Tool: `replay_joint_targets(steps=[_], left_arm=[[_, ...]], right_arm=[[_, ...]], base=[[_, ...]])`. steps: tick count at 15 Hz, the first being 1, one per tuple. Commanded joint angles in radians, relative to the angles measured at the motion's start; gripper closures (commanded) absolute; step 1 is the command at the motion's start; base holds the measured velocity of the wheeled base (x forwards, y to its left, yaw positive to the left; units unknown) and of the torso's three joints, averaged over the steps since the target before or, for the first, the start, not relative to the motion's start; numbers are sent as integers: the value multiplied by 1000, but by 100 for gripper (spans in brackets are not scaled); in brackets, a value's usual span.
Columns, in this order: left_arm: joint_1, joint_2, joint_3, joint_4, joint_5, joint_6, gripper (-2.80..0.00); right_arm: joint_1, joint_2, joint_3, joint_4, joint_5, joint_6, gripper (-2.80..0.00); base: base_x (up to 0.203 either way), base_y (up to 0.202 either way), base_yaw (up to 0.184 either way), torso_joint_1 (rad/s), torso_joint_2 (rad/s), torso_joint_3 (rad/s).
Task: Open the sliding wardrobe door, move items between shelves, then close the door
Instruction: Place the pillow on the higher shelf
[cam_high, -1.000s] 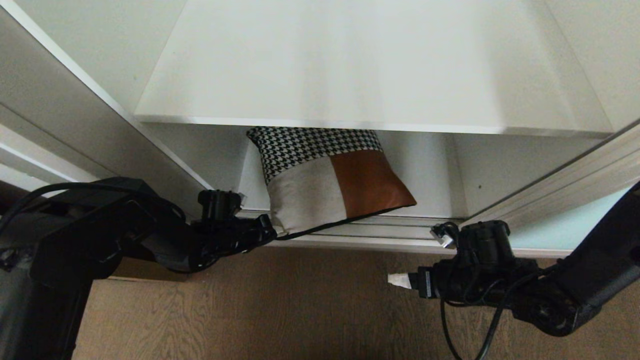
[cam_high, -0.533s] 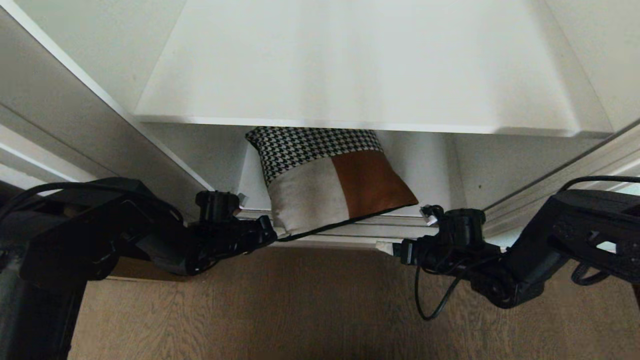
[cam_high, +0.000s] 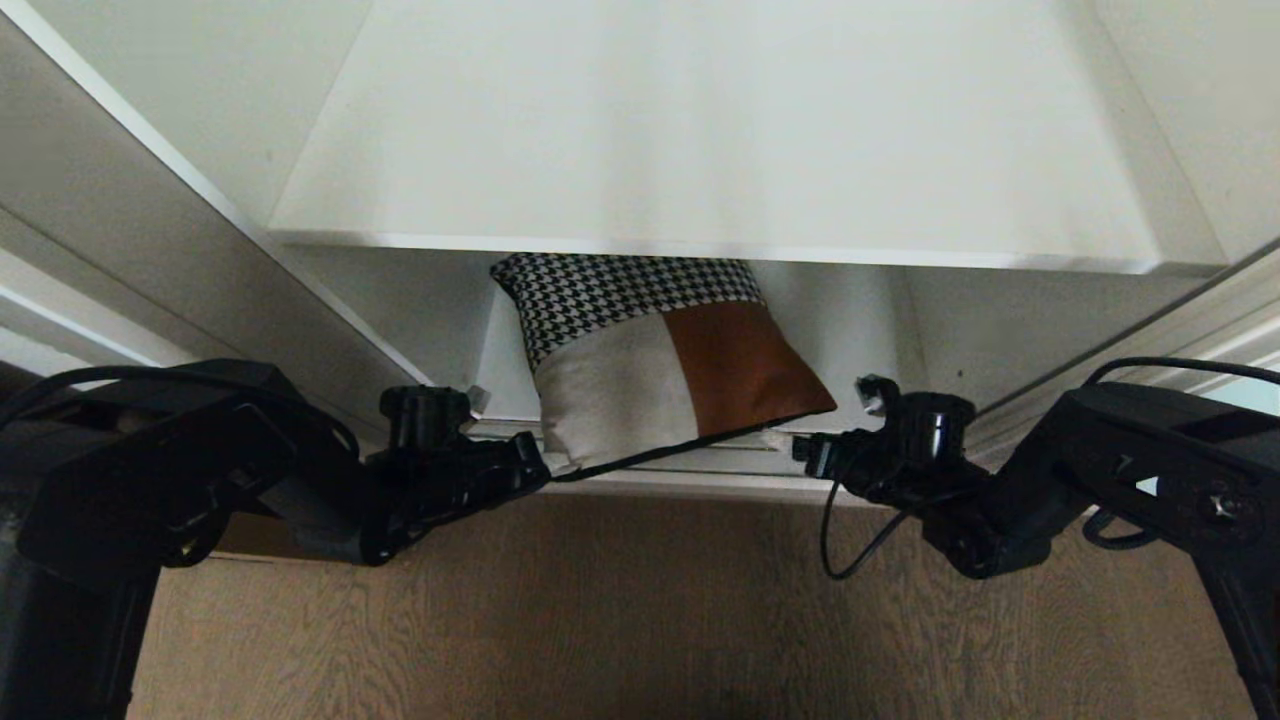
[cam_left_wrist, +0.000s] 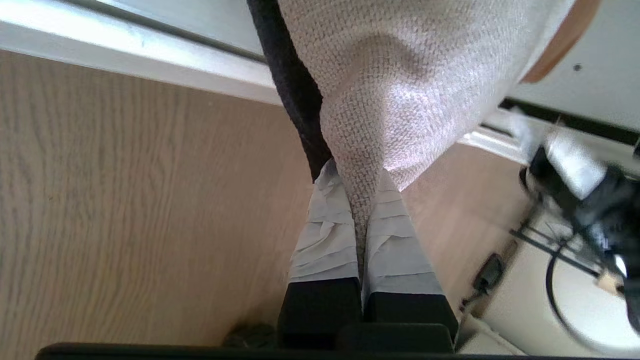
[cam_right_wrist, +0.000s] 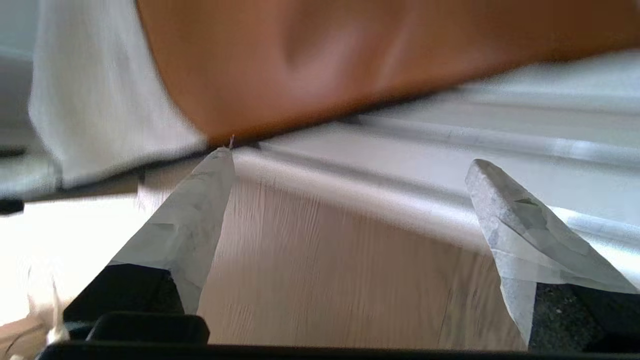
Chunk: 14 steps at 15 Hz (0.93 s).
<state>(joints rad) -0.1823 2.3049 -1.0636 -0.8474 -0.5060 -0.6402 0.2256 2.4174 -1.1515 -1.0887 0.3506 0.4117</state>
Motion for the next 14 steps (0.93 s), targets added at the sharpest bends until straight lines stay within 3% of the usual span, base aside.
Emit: replay_joint_targets(steps=[1,7,14], left_arm=[[0,-2,11,-4,-38,-7,0],[3,-9,11,-10,-42,-7,0],[3,-2,-7,-4,-43,-9,0]], right_arm=[[-21,4,-62,-6,1,2,-280],[-84,83,-162,21,-15,1,-280],[-101,104,-139,17,-7,1,-280]], base=[[0,0,0,0,0,0],[0,0,0,0,0,0],[0,0,0,0,0,0]])
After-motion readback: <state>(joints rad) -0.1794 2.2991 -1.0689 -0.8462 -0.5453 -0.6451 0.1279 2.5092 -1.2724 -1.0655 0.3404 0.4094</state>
